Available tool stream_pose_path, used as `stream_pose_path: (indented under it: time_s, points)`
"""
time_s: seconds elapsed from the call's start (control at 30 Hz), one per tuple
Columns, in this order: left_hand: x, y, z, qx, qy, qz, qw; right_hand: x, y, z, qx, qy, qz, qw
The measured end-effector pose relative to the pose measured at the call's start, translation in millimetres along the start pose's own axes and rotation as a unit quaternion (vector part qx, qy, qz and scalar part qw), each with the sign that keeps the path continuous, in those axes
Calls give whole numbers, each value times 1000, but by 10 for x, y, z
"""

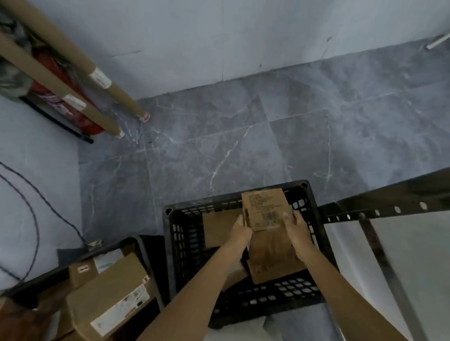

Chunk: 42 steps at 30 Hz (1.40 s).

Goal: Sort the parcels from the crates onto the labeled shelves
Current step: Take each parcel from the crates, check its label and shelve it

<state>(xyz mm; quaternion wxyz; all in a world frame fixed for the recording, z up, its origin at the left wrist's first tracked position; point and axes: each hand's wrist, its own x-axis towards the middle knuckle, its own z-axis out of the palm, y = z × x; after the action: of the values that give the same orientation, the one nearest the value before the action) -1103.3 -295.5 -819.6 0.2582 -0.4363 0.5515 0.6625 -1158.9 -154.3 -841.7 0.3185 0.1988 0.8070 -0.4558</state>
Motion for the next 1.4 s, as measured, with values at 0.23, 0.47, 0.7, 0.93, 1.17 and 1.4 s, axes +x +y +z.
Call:
stream_pose_path:
  time_s: [0.23, 0.47, 0.7, 0.93, 1.17, 1.4]
  points:
    - [-371, 40, 0, -106, -6, 38, 994, -318, -39, -128, 87, 8, -13, 996]
    - [-1898, 1137, -264, -24, 88, 219, 972, -1543, -1391, -733, 242, -21, -45, 969]
    - [-3875, 2782, -353, -17, 141, 420, 896, -3102, -3219, -1579, 401, -96, -134, 901]
    - [-5632, 3997, -557, 123, 277, 478, 824, -4465, -4605, -2251, 525, -181, -259, 791]
    - [-6597, 4104, -459, 54, 259, 639, 722, -5155, -4931, -2429, 638, -301, -233, 670]
    - [-6878, 4014, -598, -57, 297, 702, 645, -5380, -4944, -2512, 671, -328, -231, 623]
